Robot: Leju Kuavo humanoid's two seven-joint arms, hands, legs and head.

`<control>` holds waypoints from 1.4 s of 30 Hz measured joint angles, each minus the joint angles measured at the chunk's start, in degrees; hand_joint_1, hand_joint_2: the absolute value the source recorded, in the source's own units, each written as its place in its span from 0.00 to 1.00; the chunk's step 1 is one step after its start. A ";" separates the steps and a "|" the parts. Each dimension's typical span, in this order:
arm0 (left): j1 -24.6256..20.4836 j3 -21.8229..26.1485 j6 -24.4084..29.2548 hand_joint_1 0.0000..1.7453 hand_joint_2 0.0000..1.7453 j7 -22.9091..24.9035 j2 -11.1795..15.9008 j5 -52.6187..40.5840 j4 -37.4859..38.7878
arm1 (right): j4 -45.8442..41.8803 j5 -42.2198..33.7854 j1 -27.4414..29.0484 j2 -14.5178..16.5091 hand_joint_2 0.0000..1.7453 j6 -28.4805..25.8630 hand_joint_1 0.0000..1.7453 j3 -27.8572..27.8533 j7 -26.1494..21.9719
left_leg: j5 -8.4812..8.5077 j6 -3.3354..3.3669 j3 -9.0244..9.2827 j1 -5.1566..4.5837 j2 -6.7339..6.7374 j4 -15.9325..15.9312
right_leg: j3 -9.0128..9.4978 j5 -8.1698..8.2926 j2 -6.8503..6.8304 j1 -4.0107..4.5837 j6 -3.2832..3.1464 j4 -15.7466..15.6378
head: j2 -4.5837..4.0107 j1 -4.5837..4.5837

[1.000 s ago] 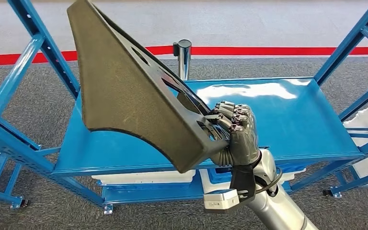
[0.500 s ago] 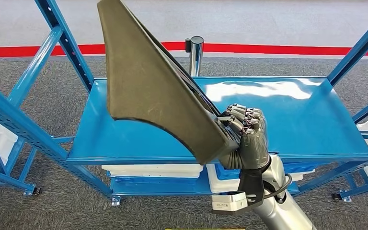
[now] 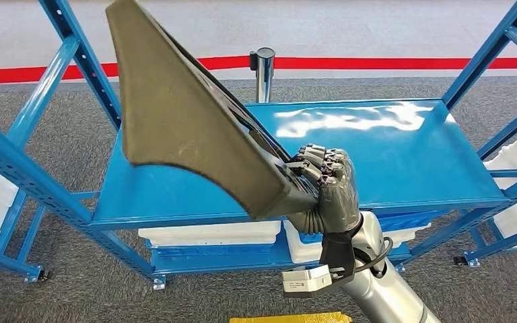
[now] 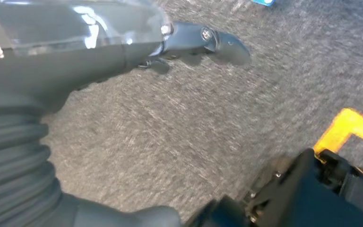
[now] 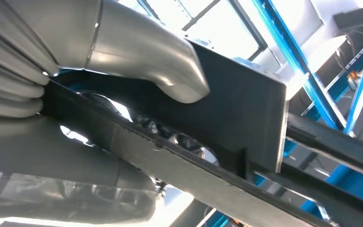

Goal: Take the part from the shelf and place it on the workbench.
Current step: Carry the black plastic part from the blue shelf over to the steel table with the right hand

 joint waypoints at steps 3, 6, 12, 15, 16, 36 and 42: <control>0.04 0.00 0.00 0.00 1.00 -0.06 -0.02 -0.01 -0.01 | 0.01 -0.04 0.07 0.00 1.00 -0.04 1.00 -0.03 -0.07 | 0.68 1.24 -0.62 -0.05 0.15 -0.09 | -1.03 -1.88 0.01 -0.20 0.57 1.97 | 0.00 0.85; -0.01 0.00 0.02 0.00 1.00 -0.07 -0.02 -0.01 -0.01 | 0.02 -0.09 0.26 0.00 1.00 -0.05 1.00 -0.05 -0.22 | 1.29 2.19 -1.56 -0.21 0.34 -0.09 | -5.18 -7.64 0.02 -0.20 0.67 12.18 | 0.00 2.16; -0.01 0.00 0.02 0.00 1.00 -0.03 -0.02 -0.01 -0.01 | 0.05 -0.14 0.63 0.01 1.00 -0.04 1.00 -0.05 -0.29 | 1.93 2.09 -2.11 -0.49 0.31 -0.04 | 1.05 -2.69 0.03 0.14 0.05 3.01 | 0.00 3.49; -0.03 0.00 0.06 0.00 1.00 0.07 -0.02 0.01 -0.02 | 0.05 -0.16 0.70 0.05 1.00 -0.04 1.00 -0.07 -0.31 | 2.60 1.06 -2.65 -0.68 0.32 -0.14 | 2.16 -2.13 0.11 0.56 -0.48 -0.30 | 0.00 3.38; -0.02 0.00 0.08 0.00 1.00 0.11 -0.01 0.02 -0.02 | 0.05 -0.18 0.74 0.08 1.00 -0.04 1.00 -0.07 -0.32 | 2.70 0.71 -2.73 -0.66 0.33 -0.23 | 2.02 -1.94 0.11 0.38 -0.74 -0.41 | 0.00 3.23; -0.03 0.00 0.09 0.00 1.00 0.19 0.05 -0.26 -0.07 | 0.11 -0.40 0.82 0.50 1.00 -0.02 1.00 -0.30 -0.63 | 1.32 2.65 -0.71 -0.39 0.52 -0.84 | -4.71 -5.87 -0.03 0.11 0.49 9.17 | 0.00 1.54; -0.05 0.00 0.09 0.00 1.00 0.15 0.04 -0.33 -0.07 | 0.21 -0.42 0.90 0.50 1.00 -0.01 1.00 -0.62 -0.62 | 2.27 2.37 -1.82 -0.54 0.56 -0.74 | 0.14 -3.02 -0.02 0.19 0.22 5.06 | 0.00 3.26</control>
